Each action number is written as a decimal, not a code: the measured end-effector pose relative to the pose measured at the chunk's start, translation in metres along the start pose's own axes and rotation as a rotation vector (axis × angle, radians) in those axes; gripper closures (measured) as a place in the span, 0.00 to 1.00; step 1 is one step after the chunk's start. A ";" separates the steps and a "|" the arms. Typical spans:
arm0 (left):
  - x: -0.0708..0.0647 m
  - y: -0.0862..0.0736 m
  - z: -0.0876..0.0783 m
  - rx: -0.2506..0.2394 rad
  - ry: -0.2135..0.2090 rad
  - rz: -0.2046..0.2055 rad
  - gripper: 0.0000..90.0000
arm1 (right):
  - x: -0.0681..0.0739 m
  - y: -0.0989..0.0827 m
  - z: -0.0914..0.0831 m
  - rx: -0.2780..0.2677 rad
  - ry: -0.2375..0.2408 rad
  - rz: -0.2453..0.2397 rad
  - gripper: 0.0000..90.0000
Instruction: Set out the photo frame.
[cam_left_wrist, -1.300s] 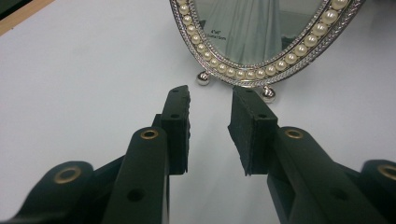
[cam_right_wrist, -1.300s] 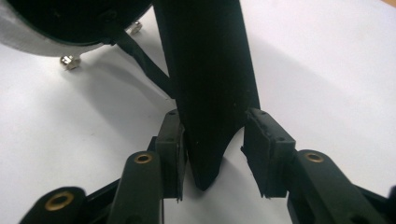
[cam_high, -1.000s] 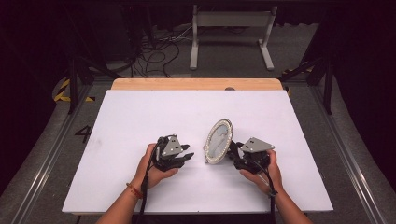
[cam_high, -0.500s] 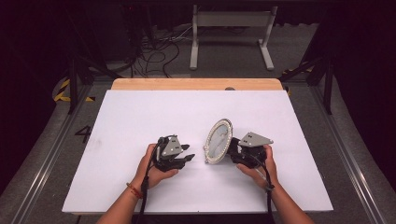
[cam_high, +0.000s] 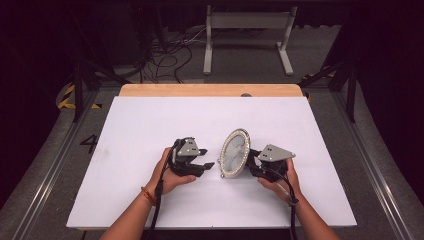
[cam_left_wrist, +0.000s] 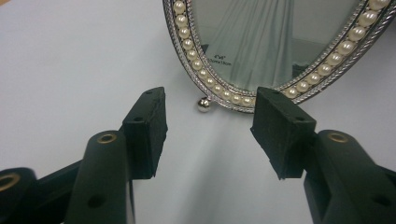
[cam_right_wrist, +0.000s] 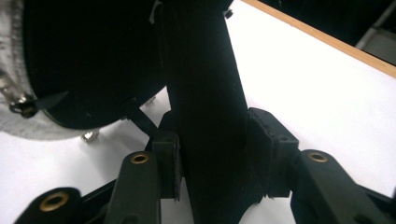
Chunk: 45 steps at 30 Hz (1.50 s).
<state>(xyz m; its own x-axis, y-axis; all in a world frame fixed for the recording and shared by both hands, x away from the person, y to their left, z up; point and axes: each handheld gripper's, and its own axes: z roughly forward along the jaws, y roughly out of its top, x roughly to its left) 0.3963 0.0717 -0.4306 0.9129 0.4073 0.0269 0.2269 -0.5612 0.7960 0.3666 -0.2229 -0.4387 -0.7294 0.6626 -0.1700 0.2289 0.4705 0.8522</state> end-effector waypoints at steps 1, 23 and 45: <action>0.000 0.002 0.001 0.002 -0.002 0.004 0.49 | -0.001 0.000 -0.001 -0.005 0.012 -0.002 0.66; 0.005 0.012 0.034 -0.006 -0.189 -0.009 0.14 | 0.001 -0.013 -0.010 0.140 0.047 -0.006 0.53; 0.011 0.009 0.057 0.016 -0.305 0.013 0.15 | -0.003 -0.028 -0.011 0.172 -0.013 0.007 0.80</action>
<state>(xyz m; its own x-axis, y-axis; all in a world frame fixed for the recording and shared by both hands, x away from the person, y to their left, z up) 0.4277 0.0296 -0.4578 0.9749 0.1663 -0.1478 0.2177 -0.5774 0.7869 0.3547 -0.2444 -0.4564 -0.7196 0.6728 -0.1718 0.3411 0.5581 0.7564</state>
